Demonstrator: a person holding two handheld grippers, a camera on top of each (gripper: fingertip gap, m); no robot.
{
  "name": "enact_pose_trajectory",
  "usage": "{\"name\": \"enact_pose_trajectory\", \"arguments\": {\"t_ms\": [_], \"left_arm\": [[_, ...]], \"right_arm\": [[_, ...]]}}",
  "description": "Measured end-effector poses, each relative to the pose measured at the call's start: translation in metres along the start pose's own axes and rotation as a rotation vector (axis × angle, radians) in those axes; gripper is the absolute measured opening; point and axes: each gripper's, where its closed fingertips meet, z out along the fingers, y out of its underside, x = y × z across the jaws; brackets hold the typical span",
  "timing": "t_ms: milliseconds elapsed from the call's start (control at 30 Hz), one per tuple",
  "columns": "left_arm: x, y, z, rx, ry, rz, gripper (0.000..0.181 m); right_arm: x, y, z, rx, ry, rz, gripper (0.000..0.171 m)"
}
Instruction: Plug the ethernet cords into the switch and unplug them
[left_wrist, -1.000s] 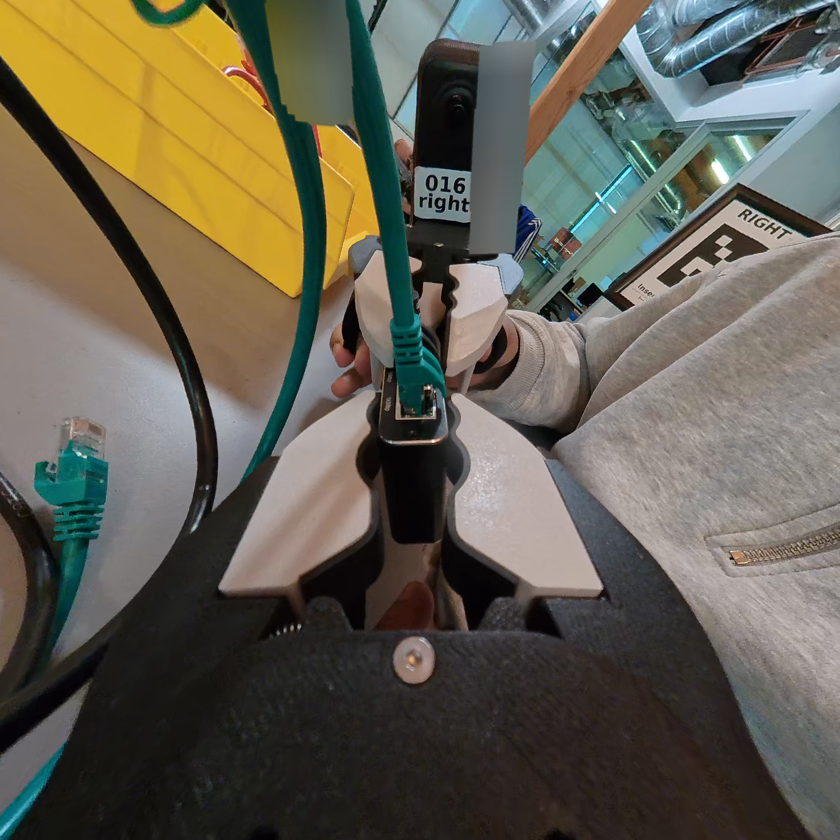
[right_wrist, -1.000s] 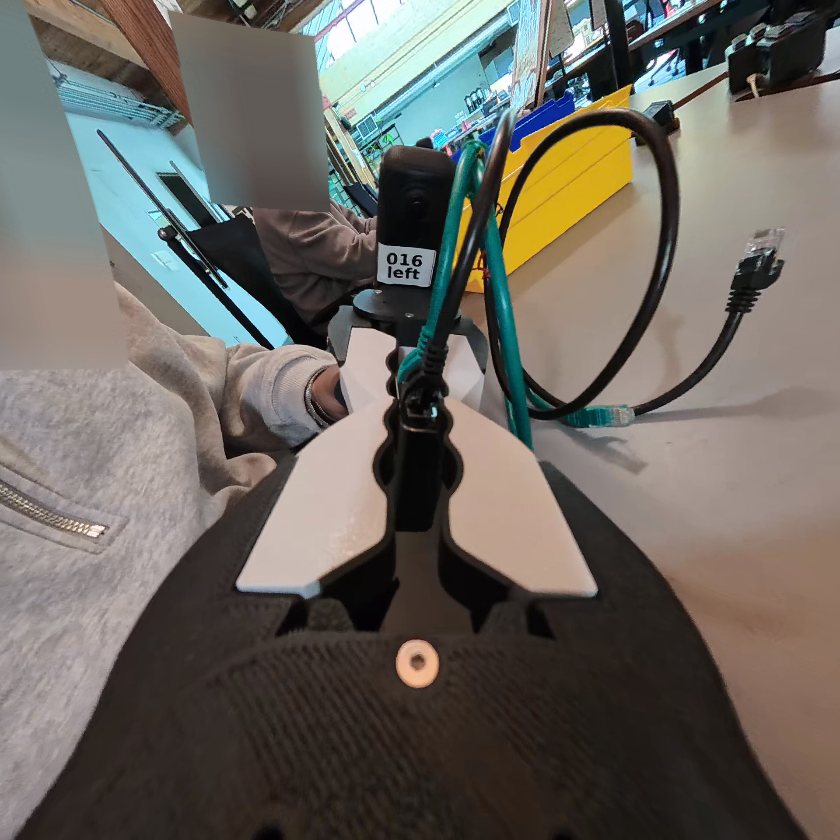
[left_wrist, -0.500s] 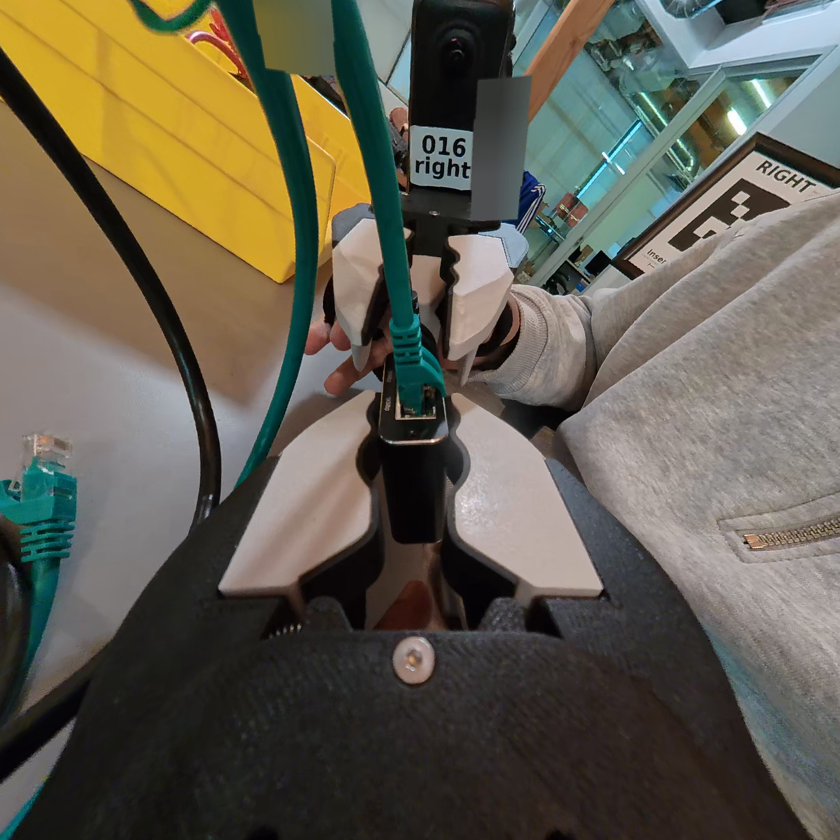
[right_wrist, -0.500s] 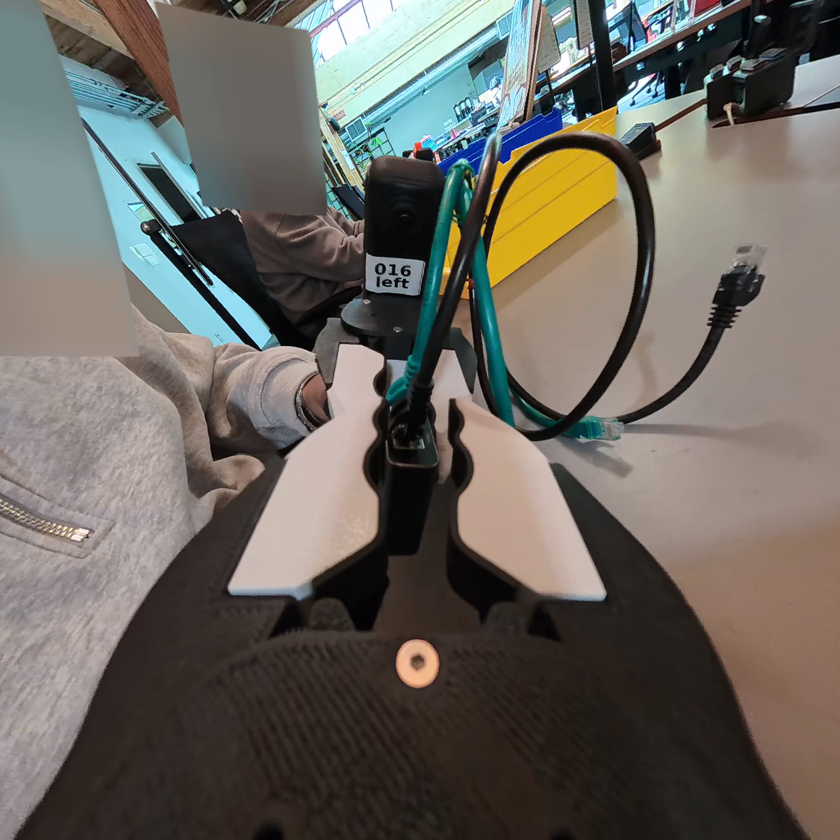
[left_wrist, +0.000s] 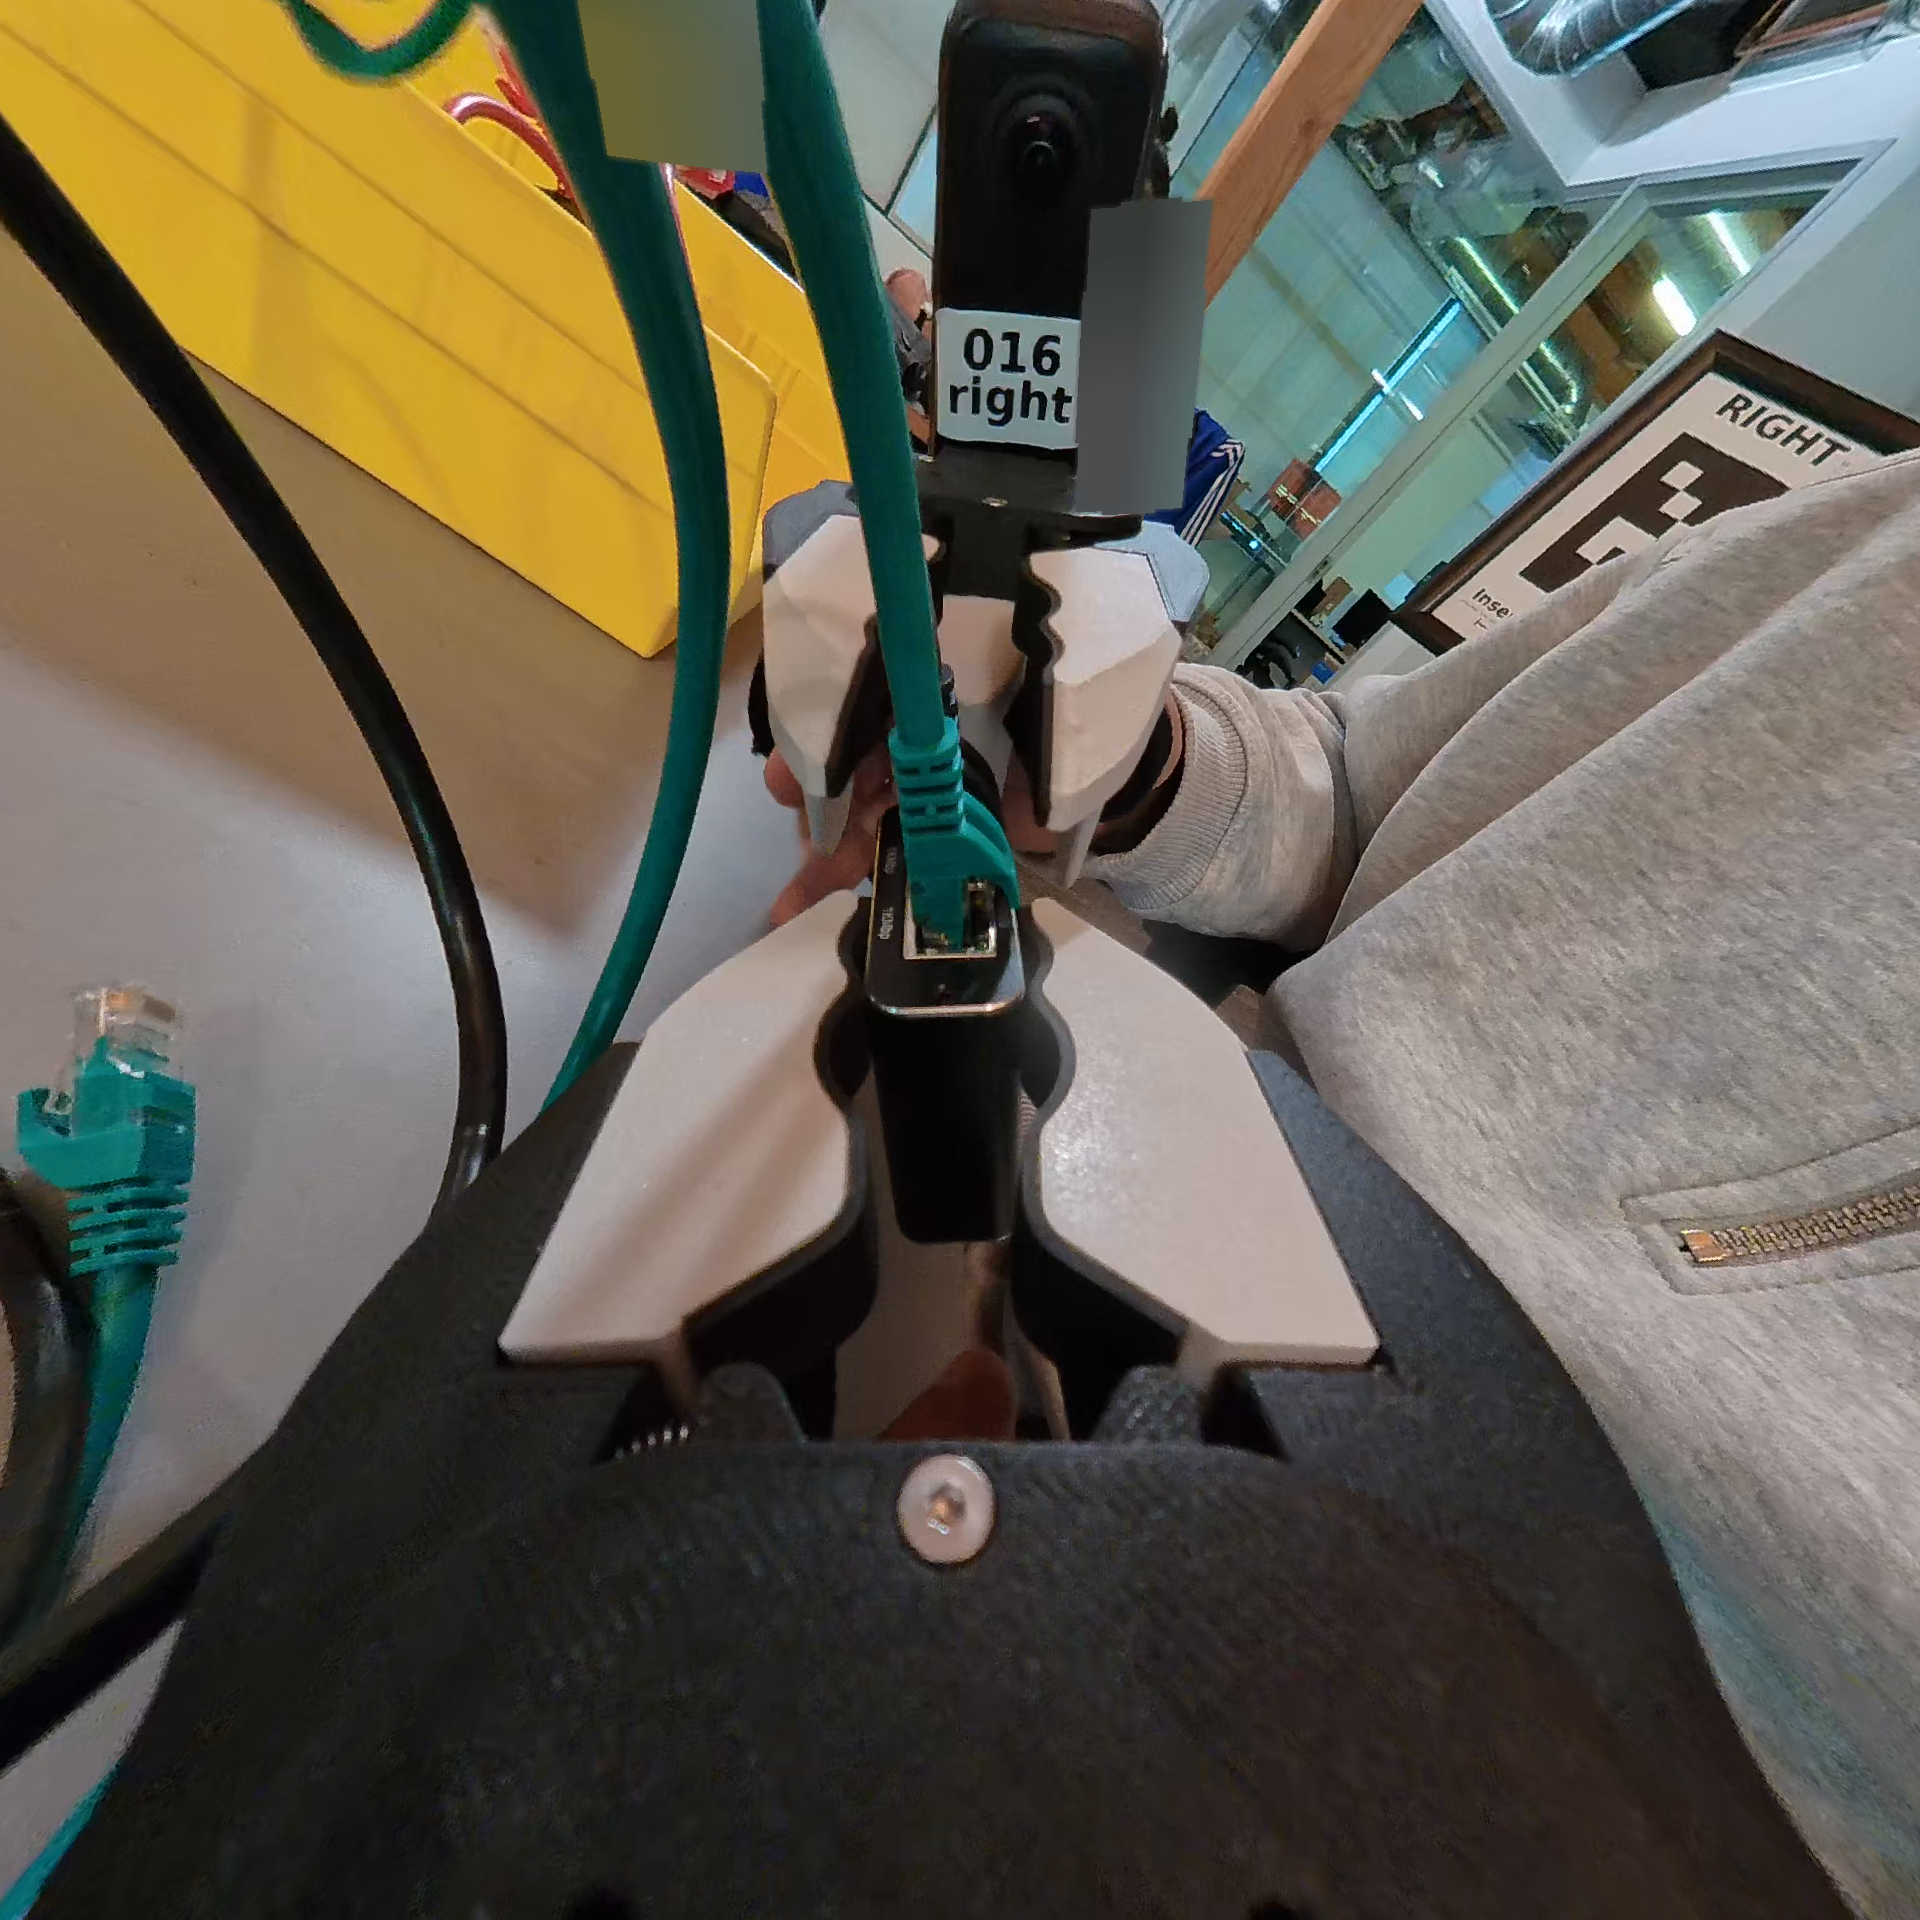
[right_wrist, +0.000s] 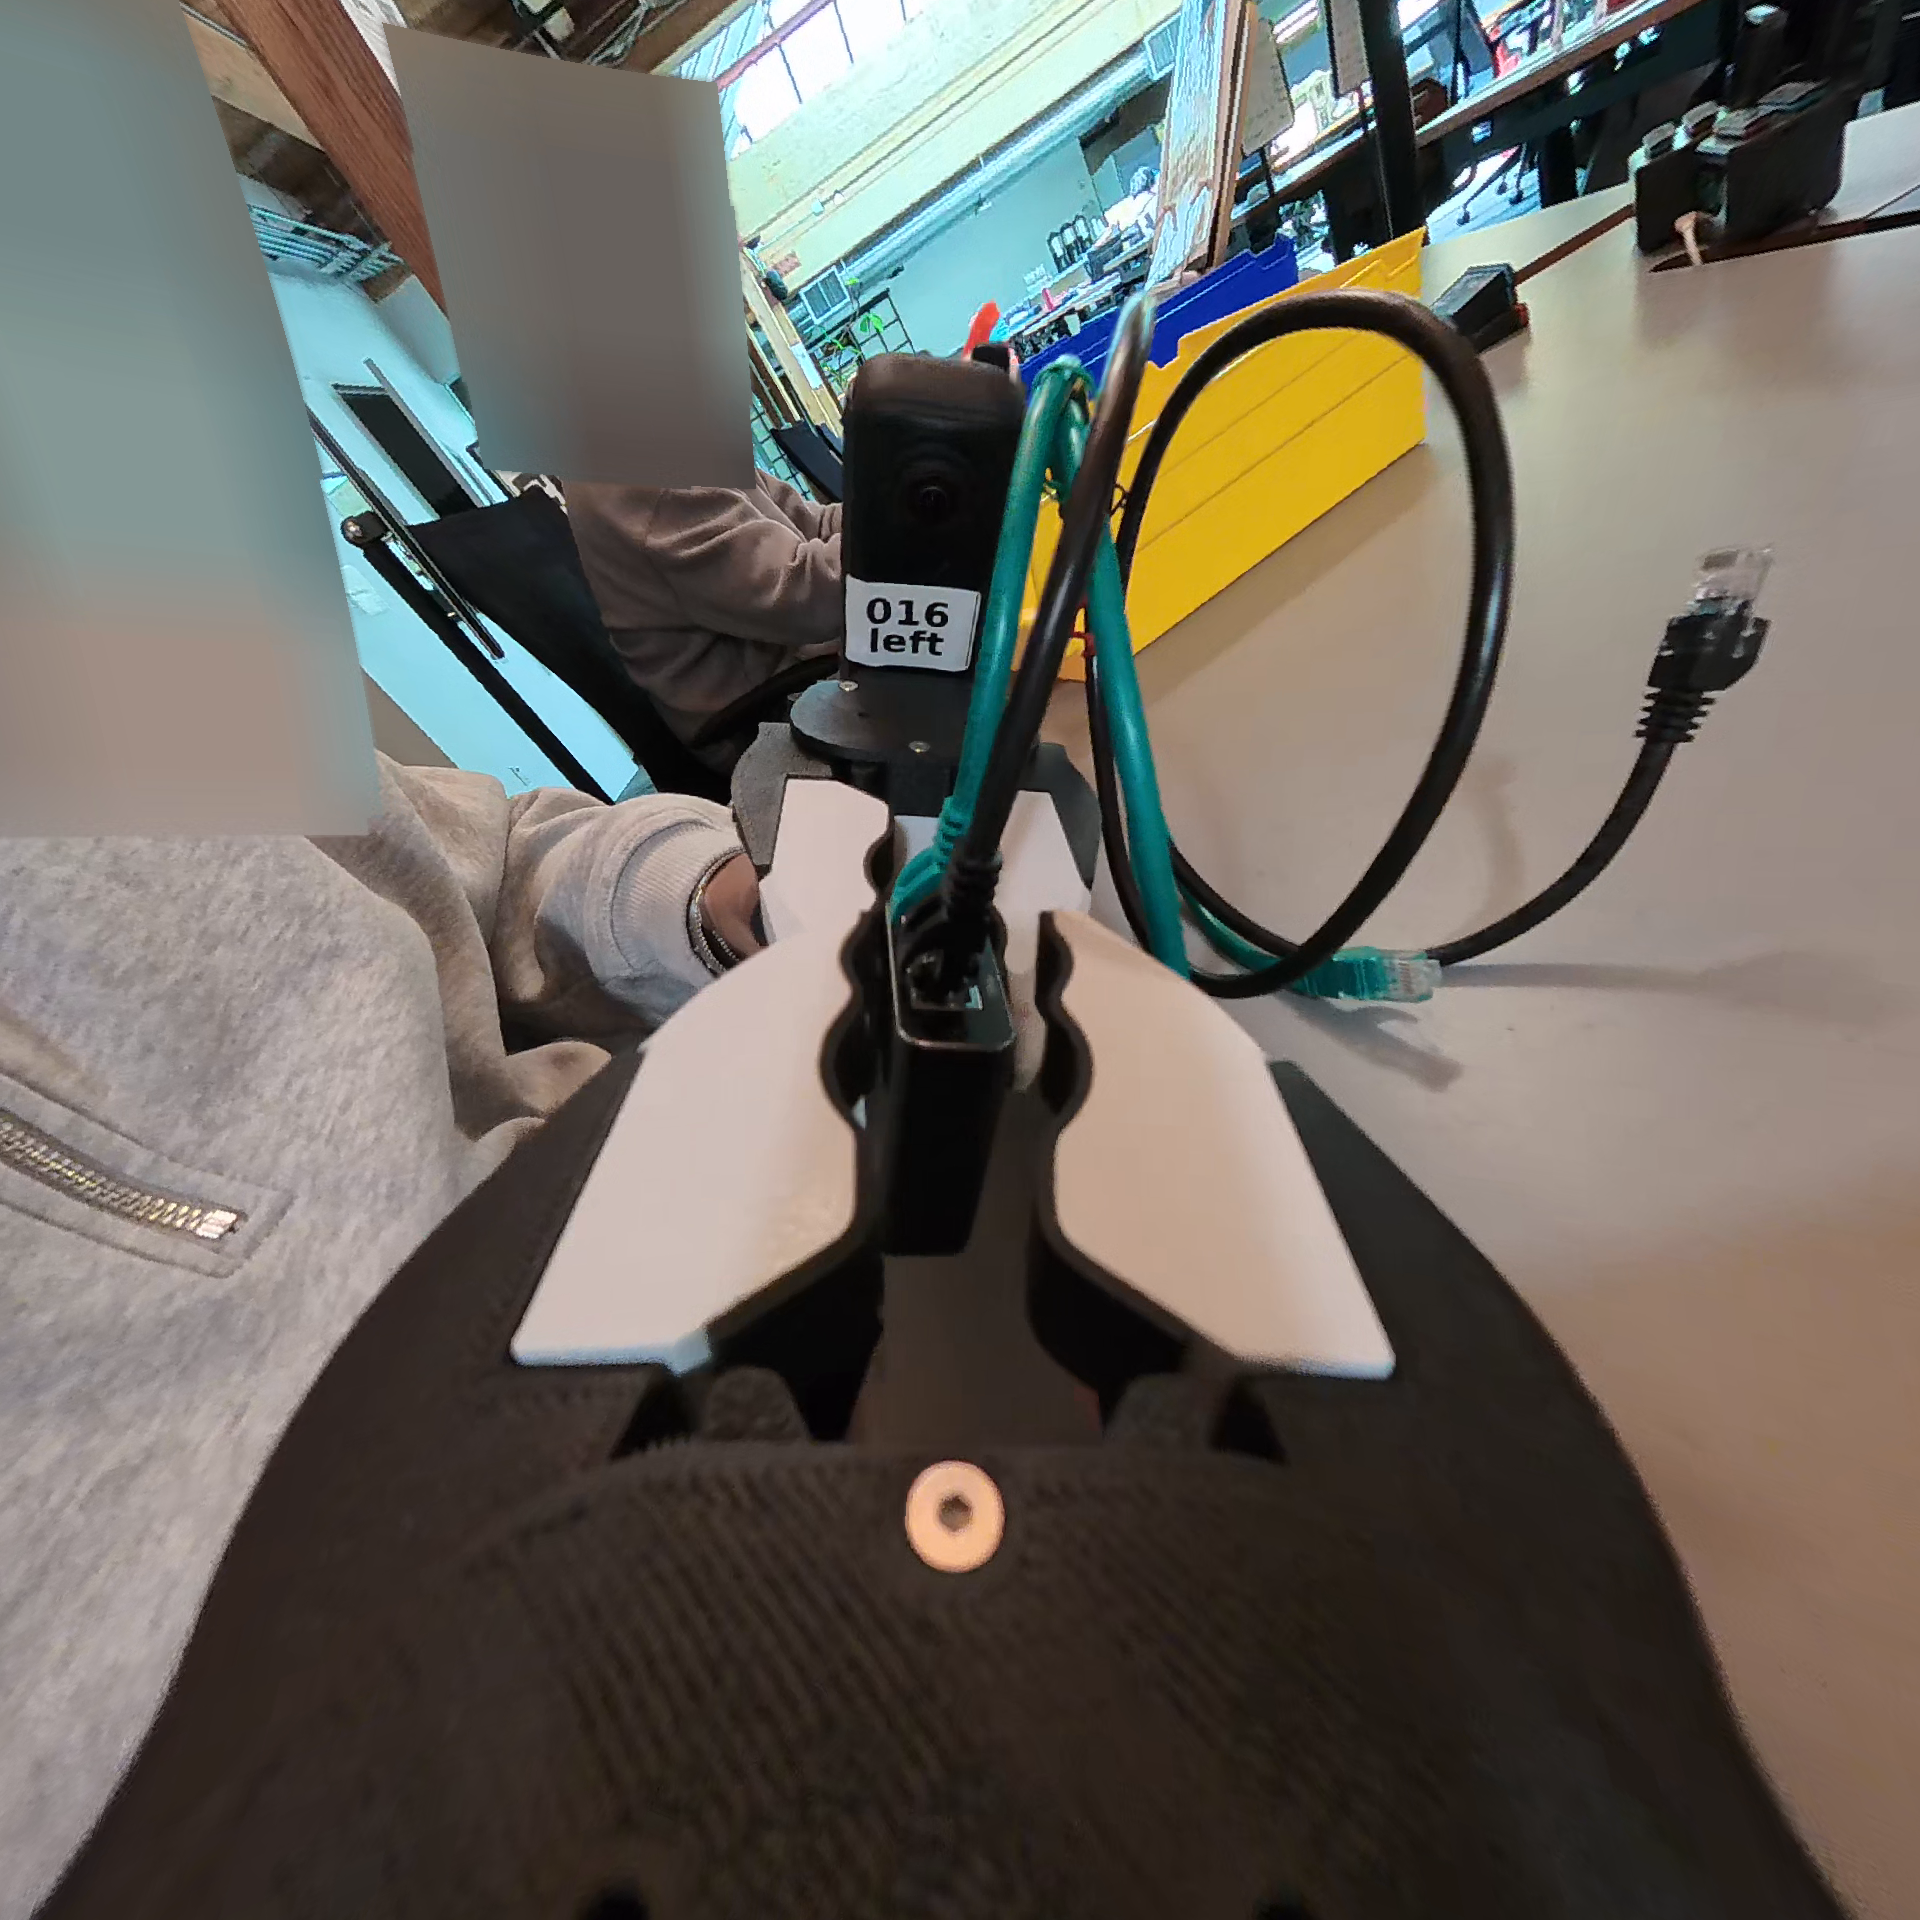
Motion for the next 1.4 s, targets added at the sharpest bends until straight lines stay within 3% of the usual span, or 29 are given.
{"name": "enact_pose_trajectory", "arguments": {"t_ms": [267,1400], "left_arm": [[0.0007,-0.0001,0.0000,0.000,0.005,-0.001,0.024],[0.0037,0.0012,0.0009,-0.006,0.022,-0.001,0.024]], "right_arm": [[-0.0027,0.0035,0.0018,-0.033,0.018,-0.087,0.018],[-0.0062,0.0032,-0.0025,-0.051,-0.066,-0.027,0.016]]}}
